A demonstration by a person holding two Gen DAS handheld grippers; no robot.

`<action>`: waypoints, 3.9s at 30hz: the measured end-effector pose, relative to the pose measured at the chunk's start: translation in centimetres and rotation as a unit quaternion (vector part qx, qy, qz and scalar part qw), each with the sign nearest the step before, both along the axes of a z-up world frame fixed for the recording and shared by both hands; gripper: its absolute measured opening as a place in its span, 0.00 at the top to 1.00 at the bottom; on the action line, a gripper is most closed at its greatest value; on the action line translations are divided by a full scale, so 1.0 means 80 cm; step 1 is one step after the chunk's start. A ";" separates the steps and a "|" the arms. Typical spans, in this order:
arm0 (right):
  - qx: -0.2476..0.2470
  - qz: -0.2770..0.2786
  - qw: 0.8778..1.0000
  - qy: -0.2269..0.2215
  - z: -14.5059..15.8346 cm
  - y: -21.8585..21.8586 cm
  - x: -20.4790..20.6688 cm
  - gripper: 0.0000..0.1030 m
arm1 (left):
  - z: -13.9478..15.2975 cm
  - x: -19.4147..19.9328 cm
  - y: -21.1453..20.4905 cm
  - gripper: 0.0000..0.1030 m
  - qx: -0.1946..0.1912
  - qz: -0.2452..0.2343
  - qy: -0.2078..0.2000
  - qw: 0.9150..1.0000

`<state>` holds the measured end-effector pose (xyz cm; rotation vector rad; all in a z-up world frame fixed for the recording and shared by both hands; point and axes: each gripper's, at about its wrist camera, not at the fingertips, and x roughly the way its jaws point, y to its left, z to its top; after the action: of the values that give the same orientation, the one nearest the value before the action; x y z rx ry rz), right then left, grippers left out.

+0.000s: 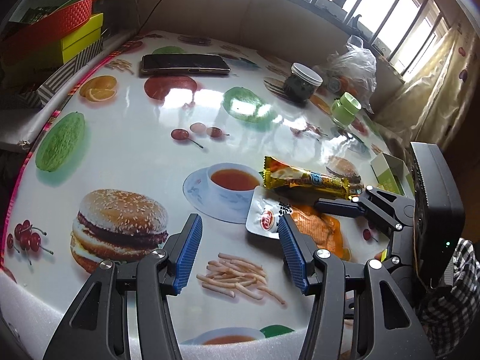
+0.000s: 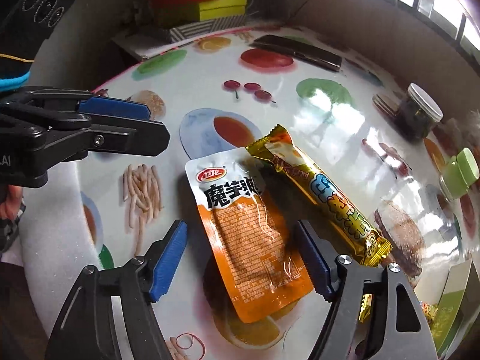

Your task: Organize snacks

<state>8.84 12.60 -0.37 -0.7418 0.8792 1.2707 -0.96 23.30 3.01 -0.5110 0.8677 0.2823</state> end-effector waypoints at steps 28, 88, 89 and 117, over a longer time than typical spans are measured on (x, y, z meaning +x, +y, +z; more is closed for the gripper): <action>0.066 -0.113 0.991 0.034 0.025 -0.056 -0.028 0.74 | 0.008 0.046 0.022 0.48 0.008 -0.043 -0.001 0.999; 0.164 -0.315 0.934 0.037 0.065 -0.232 -0.009 0.73 | -0.027 0.166 -0.085 0.76 -0.009 -0.068 0.070 0.995; 0.165 -0.316 0.934 0.036 0.066 -0.233 -0.009 0.73 | -0.024 0.164 -0.085 0.76 -0.009 -0.069 0.067 0.995; 0.197 -0.384 0.902 -0.001 0.104 -0.302 -0.004 0.73 | 0.063 0.137 -0.167 0.76 0.010 -0.141 -0.009 0.990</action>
<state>8.55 -11.55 7.93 -0.0365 0.7621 0.6909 10.04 9.96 8.01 -0.3653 0.9074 0.0275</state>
